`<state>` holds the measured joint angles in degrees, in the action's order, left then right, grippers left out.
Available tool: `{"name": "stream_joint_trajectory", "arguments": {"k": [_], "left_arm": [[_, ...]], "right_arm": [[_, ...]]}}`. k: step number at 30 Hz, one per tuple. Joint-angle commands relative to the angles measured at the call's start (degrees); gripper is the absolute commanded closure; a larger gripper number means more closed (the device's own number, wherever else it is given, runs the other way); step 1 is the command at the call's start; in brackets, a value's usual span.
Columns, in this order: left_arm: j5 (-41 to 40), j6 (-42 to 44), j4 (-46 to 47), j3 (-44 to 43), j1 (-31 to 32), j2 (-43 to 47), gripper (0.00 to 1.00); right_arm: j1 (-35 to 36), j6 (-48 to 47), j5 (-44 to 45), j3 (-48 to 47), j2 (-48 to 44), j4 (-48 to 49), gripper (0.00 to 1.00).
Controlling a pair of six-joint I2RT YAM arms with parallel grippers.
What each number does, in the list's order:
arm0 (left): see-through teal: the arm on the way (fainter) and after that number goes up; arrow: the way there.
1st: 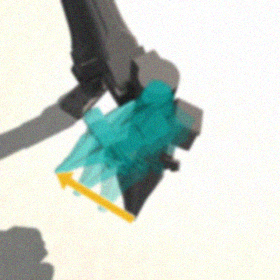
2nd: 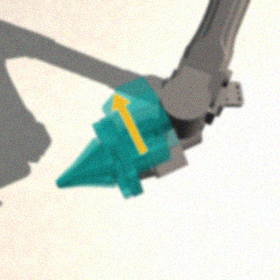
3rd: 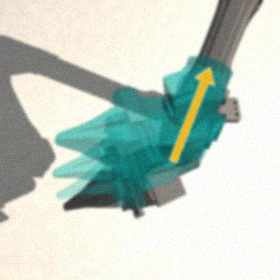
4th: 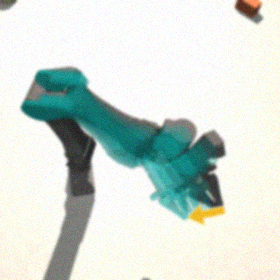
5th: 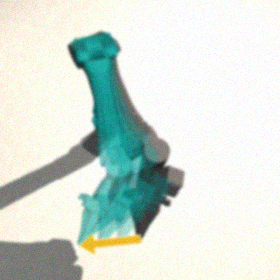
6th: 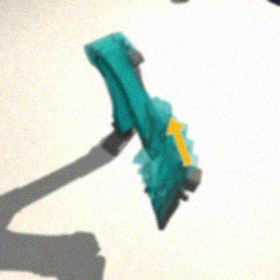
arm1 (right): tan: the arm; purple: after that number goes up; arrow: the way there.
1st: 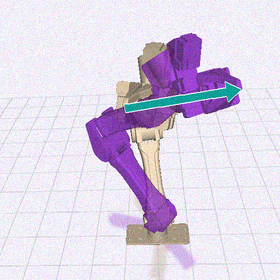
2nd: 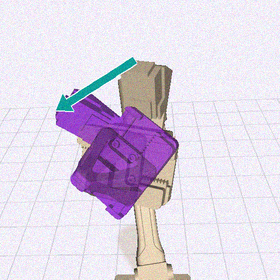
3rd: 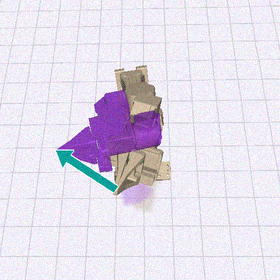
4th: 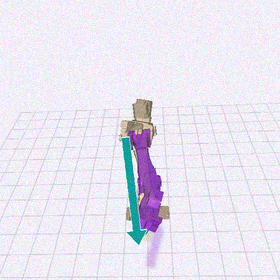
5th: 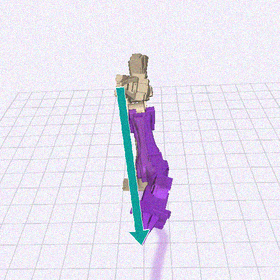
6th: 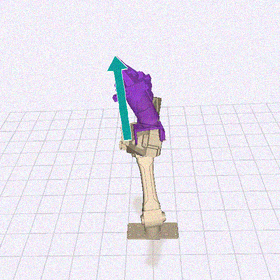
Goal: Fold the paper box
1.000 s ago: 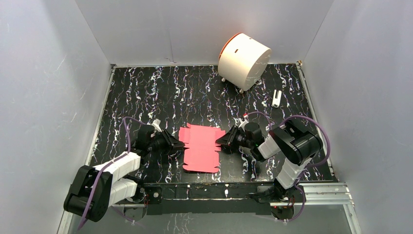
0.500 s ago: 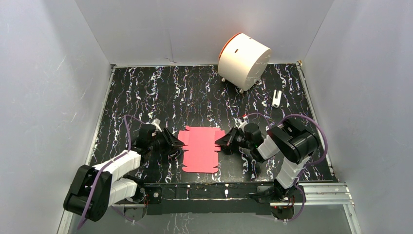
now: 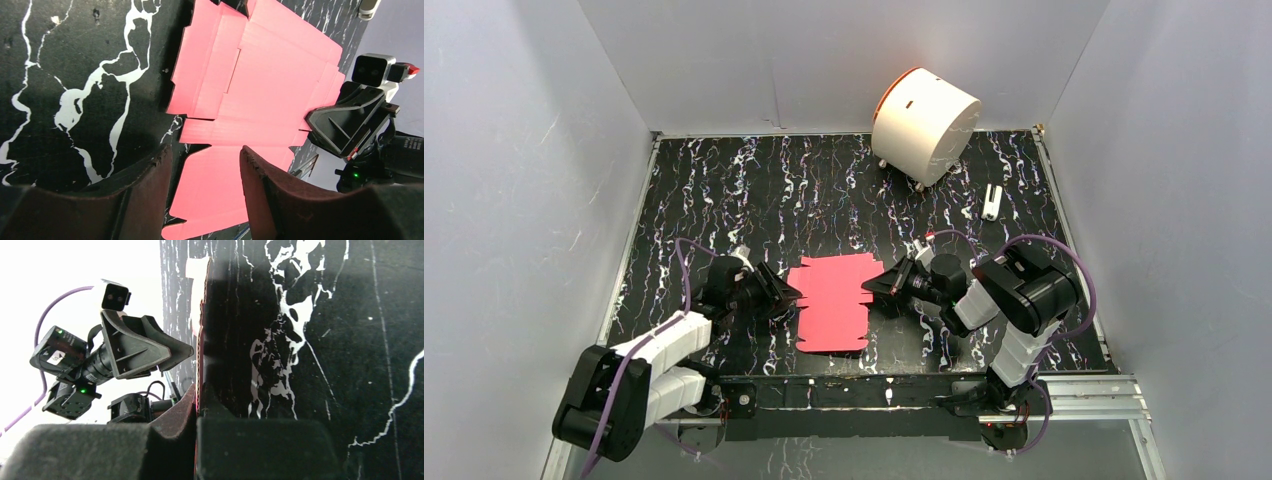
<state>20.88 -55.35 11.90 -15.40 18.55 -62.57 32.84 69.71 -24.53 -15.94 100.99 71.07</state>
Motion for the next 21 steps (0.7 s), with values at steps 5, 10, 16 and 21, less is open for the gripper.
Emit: {"name": "stream_joint_trajectory", "arguments": {"k": [5, 10, 16, 21], "left_arm": [[2.3, -2.5, 2.4, 1.3, -0.8, 1.2, 0.48], [4.0, -4.4, 6.3, 2.5, -1.0, -0.2, 0.46], [6.2, -6.1, 11.2, 3.0, -1.0, -1.9, 0.45], [7.3, -7.3, 14.0, 3.2, -1.0, -1.2, 0.47]], "right_arm": [[-0.9, 4.2, -1.9, 1.5, -0.2, 10.1, 1.00], [-1.3, 6.0, -2.9, 1.5, -0.3, 13.1, 1.00], [-1.3, 6.7, -3.5, 1.2, -1.4, 13.6, 1.00], [-1.3, 6.0, -3.5, 1.2, -2.4, 12.2, 1.00]]}}
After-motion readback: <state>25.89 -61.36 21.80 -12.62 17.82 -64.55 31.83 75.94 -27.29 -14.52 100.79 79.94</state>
